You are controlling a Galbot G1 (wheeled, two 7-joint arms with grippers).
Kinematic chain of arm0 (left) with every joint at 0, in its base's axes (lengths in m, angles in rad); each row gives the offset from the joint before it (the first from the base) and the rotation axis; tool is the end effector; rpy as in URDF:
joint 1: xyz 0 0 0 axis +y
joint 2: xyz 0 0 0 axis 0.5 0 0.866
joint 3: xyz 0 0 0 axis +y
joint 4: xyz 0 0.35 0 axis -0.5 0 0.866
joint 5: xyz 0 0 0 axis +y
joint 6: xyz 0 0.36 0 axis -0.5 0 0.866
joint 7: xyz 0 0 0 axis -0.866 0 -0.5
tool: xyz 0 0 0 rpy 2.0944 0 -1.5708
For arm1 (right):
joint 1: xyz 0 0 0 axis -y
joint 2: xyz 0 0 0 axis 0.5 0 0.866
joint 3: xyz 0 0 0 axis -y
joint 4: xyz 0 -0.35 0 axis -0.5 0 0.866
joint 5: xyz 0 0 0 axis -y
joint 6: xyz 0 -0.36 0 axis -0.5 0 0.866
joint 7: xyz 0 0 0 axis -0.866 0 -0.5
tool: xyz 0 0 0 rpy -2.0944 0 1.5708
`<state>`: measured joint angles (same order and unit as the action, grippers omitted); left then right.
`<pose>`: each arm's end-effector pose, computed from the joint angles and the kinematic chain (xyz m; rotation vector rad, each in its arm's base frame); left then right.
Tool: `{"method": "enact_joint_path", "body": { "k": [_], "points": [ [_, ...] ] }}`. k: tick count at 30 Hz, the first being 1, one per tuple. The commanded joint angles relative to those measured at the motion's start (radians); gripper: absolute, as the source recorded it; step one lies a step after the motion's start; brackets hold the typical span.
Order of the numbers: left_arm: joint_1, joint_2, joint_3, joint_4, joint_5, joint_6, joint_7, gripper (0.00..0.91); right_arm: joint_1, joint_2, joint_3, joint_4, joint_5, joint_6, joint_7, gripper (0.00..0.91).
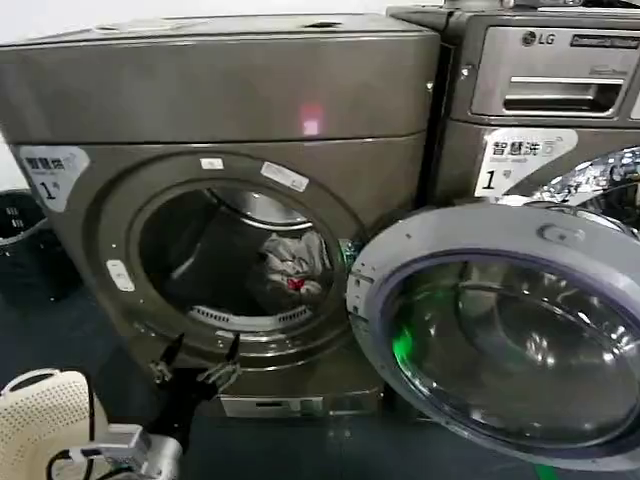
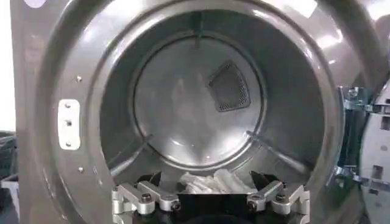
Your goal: Grasp the clothes from the dryer.
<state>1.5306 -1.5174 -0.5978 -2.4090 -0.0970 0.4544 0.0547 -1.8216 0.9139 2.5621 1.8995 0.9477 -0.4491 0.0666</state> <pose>0.1748 0.0222 -0.1836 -0.0732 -3.0438 0.0185 -0.1094 -0.3836 0.1078 1.4544 2.1840 -0.3792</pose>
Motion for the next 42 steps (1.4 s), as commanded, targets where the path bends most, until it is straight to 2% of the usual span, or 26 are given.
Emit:
{"method": "enact_joint_path", "body": {
  "k": [1, 30, 37, 42],
  "points": [
    [-0.004, -0.001, -0.001, 0.005, 0.000, 0.000, 0.000, 0.907, 0.000, -0.001, 0.001, -0.001, -0.001, 0.001, 0.000, 0.907],
    [-0.033, -0.002, 0.009, 0.036, 0.002, -0.001, 0.003, 0.907, -0.004, 0.005, 0.014, 0.003, -0.005, 0.001, -0.003, 0.907],
    [-0.059, 0.001, 0.009, 0.055, -0.003, -0.008, 0.005, 0.907, -0.021, 0.002, 0.026, 0.005, -0.048, -0.011, 0.001, 0.907],
    [-0.131, 0.022, 0.006, 0.113, -0.016, -0.008, 0.006, 0.907, -0.035, -0.005, 0.043, 0.007, -0.075, -0.031, 0.002, 0.907]
  ]
}}
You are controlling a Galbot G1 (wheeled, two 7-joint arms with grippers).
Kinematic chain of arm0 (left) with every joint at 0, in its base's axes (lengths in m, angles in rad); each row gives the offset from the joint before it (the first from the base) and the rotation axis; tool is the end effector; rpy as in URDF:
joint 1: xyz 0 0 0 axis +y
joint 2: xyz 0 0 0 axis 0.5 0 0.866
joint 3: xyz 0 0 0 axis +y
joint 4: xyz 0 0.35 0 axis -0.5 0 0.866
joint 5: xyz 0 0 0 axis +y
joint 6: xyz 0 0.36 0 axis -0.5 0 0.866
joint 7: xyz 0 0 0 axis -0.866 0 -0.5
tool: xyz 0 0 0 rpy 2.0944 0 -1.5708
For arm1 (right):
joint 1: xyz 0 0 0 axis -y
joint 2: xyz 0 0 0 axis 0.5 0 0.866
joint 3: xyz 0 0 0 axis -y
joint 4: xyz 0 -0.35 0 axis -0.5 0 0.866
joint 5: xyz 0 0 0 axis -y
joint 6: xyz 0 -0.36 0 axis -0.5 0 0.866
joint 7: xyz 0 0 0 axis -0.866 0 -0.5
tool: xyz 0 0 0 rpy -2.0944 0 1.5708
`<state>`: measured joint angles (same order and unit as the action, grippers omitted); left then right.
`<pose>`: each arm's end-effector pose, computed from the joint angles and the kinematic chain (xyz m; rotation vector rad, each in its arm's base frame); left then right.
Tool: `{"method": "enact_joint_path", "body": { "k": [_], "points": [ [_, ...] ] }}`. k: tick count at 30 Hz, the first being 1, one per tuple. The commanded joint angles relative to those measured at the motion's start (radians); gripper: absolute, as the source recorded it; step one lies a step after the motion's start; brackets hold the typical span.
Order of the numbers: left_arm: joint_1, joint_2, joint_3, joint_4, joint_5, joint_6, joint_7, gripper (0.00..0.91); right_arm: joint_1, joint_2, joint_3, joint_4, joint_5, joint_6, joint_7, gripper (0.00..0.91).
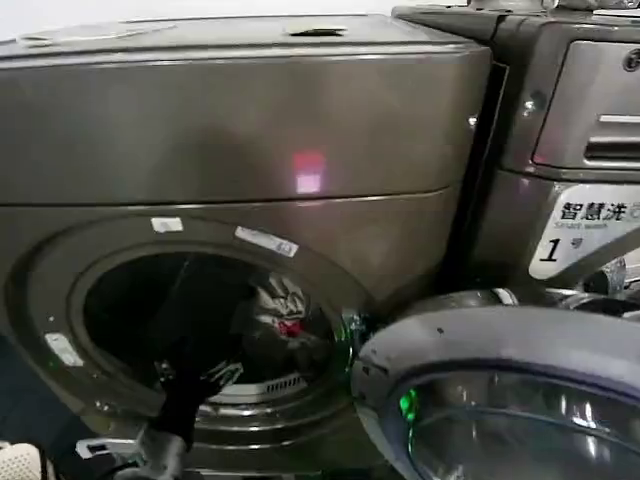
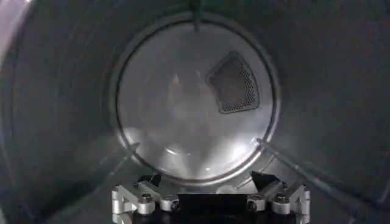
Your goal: Grasp the clothes from the dryer.
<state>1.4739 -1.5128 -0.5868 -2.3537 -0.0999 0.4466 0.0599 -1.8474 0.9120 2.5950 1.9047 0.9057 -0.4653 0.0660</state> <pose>0.1925 0.0217 -0.1919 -0.0946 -3.0521 0.0263 -0.1143 -0.3780 0.1166 1.5054 2.1675 -0.4446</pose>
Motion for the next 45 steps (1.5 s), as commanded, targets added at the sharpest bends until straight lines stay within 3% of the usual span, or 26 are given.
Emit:
{"method": "enact_joint_path", "body": {
  "k": [1, 19, 34, 45],
  "points": [
    [-0.106, 0.021, -0.009, 0.088, -0.024, -0.002, 0.001, 0.907, -0.013, -0.004, 0.015, 0.004, -0.035, -0.013, -0.002, 0.907],
    [-0.659, 0.049, 0.032, 0.680, -0.024, -0.092, 0.009, 0.907, -0.076, -0.005, 0.093, -0.005, -0.014, -0.004, -0.034, 0.907],
    [-1.010, 0.035, 0.096, 1.196, 0.023, -0.202, 0.038, 0.907, -0.069, -0.004, 0.096, -0.014, -0.011, 0.002, -0.042, 0.907],
    [-1.220, 0.090, 0.265, 1.511, 0.246, -0.277, 0.468, 0.907, -0.055, -0.002, 0.077, -0.008, -0.011, 0.002, -0.049, 0.907]
  ]
}}
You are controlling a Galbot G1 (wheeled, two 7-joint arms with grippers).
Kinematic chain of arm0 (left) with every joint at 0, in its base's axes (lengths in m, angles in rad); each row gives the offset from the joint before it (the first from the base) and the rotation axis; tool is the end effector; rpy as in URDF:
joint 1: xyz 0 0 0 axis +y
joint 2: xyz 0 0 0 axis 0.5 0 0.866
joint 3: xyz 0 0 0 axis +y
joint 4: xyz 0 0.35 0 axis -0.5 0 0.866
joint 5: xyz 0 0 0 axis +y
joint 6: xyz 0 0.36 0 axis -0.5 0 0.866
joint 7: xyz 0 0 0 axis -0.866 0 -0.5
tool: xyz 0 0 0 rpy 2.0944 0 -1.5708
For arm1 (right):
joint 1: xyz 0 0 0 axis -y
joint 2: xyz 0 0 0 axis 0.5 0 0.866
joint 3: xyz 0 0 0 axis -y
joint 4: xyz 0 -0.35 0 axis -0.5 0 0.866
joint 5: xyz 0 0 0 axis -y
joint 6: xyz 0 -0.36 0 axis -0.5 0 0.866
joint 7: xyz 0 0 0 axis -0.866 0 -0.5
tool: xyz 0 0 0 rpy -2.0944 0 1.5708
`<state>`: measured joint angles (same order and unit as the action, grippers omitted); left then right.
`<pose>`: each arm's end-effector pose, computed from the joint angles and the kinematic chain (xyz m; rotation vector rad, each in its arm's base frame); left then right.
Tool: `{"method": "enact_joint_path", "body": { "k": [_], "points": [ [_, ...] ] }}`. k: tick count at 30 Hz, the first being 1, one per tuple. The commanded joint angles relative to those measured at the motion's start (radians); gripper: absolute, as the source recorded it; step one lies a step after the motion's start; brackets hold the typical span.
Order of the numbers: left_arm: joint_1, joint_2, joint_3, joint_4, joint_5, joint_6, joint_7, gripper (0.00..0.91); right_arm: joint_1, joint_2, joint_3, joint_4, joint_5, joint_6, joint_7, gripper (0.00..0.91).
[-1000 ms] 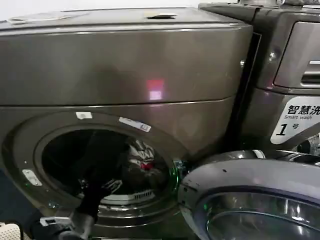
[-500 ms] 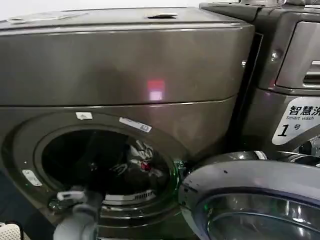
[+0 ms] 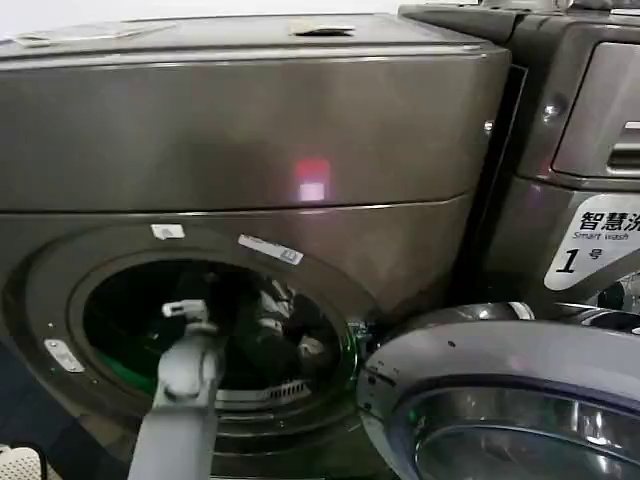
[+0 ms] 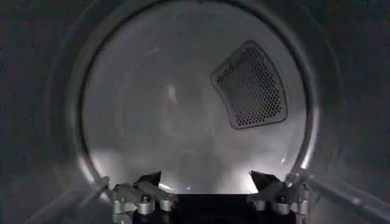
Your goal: Grasp the clothes from the dryer.
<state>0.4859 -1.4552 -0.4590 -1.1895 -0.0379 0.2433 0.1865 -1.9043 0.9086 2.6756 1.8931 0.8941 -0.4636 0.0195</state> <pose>0.5395 0.0344 -0.2316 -0.2803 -3.0499 -0.1351 -0.1308 -0.3702 0.1348 1.4992 2.1523 -0.5298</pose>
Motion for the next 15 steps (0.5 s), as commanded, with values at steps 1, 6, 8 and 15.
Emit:
{"method": "enact_joint_path", "body": {
  "k": [1, 6, 8, 15],
  "points": [
    [-0.254, 0.034, 0.144, 0.393, 0.223, -0.081, 0.390, 0.907, 0.003, 0.002, -0.004, 0.005, 0.001, 0.000, -0.004, 0.907],
    [-0.328, 0.056, 0.185, 0.580, 0.371, -0.134, 0.583, 0.907, 0.005, 0.008, -0.006, 0.001, -0.004, -0.004, -0.007, 0.907],
    [-0.363, 0.083, 0.246, 0.628, 0.451, -0.163, 0.675, 0.907, 0.005, 0.014, -0.013, 0.014, -0.004, -0.006, -0.008, 0.907],
    [-0.468, 0.085, 0.344, 0.757, 0.670, -0.259, 0.799, 0.907, 0.007, 0.022, -0.017, 0.023, -0.005, -0.008, -0.010, 0.907]
  ]
}}
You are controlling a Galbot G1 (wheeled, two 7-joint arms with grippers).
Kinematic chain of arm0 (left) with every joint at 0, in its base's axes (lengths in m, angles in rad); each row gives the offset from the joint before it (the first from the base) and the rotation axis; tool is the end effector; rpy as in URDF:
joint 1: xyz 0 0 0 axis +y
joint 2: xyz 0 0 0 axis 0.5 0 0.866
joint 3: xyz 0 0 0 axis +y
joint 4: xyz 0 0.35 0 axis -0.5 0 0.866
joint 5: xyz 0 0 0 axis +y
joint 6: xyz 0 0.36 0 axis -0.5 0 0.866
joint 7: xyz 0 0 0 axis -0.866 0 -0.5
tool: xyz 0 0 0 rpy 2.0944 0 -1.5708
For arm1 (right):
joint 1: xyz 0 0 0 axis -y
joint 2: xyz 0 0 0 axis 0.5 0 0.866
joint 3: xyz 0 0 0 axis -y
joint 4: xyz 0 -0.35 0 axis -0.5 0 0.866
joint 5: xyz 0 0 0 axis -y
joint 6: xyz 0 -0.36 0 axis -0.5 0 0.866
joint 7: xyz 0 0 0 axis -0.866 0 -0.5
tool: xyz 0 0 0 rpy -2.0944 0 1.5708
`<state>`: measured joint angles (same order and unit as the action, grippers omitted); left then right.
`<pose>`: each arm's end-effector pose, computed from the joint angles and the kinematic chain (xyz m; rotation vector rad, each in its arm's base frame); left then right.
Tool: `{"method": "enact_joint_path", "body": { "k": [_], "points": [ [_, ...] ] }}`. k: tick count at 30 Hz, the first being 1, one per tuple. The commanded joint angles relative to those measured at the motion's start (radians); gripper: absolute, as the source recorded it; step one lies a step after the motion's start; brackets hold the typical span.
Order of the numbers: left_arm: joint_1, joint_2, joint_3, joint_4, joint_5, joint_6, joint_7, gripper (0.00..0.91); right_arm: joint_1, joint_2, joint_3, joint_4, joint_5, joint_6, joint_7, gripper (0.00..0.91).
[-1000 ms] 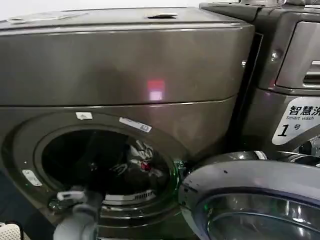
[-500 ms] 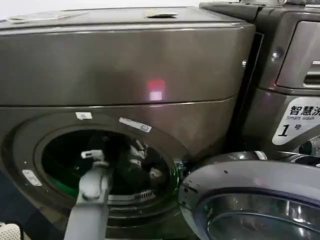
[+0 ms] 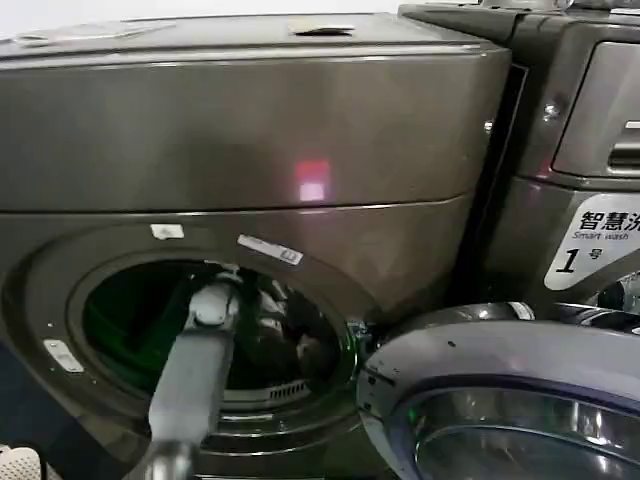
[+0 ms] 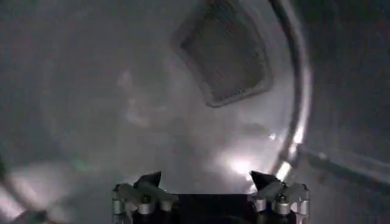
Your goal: Grasp the clothes from the dryer.
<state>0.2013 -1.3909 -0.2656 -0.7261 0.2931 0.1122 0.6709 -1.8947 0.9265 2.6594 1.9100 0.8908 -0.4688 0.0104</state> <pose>0.6174 0.0508 -0.2382 -0.9059 -2.5720 -0.7479 -0.1292 -0.3675 0.1284 1.4982 2.1744 -0.5304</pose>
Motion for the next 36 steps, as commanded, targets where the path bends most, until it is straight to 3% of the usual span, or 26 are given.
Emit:
{"method": "enact_joint_path", "body": {
  "k": [1, 7, 14, 32, 33, 34, 35, 36],
  "points": [
    [-0.199, 0.016, 0.171, 0.309, 0.390, -0.140, 0.331, 0.907, -0.005, 0.005, 0.001, 0.005, -0.002, -0.003, -0.001, 0.907],
    [-0.280, -0.032, 0.233, 0.395, 0.598, -0.161, 0.319, 0.907, -0.010, 0.009, 0.010, 0.010, -0.002, -0.004, -0.004, 0.907],
    [-0.314, -0.061, 0.290, 0.451, 0.691, -0.160, 0.313, 0.907, -0.002, 0.018, 0.003, 0.023, -0.002, -0.006, -0.005, 0.907],
    [-0.287, -0.067, 0.343, 0.501, 0.652, -0.177, 0.312, 0.907, 0.011, 0.023, -0.005, 0.028, -0.005, -0.006, -0.008, 0.907],
    [-0.287, -0.069, 0.343, 0.503, 0.651, -0.177, 0.319, 0.865, 0.011, 0.023, -0.005, 0.028, -0.005, -0.006, -0.008, 0.907],
    [-0.287, -0.071, 0.344, 0.504, 0.651, -0.179, 0.325, 0.580, 0.011, 0.023, -0.005, 0.027, -0.005, -0.005, -0.008, 0.907],
    [-0.288, -0.073, 0.346, 0.504, 0.651, -0.180, 0.329, 0.444, 0.011, 0.024, -0.006, 0.026, -0.006, -0.005, -0.008, 0.907],
    [-0.288, -0.074, 0.346, 0.503, 0.651, -0.181, 0.330, 0.159, 0.010, 0.025, -0.006, 0.025, -0.006, -0.005, -0.007, 0.907]
  ]
}}
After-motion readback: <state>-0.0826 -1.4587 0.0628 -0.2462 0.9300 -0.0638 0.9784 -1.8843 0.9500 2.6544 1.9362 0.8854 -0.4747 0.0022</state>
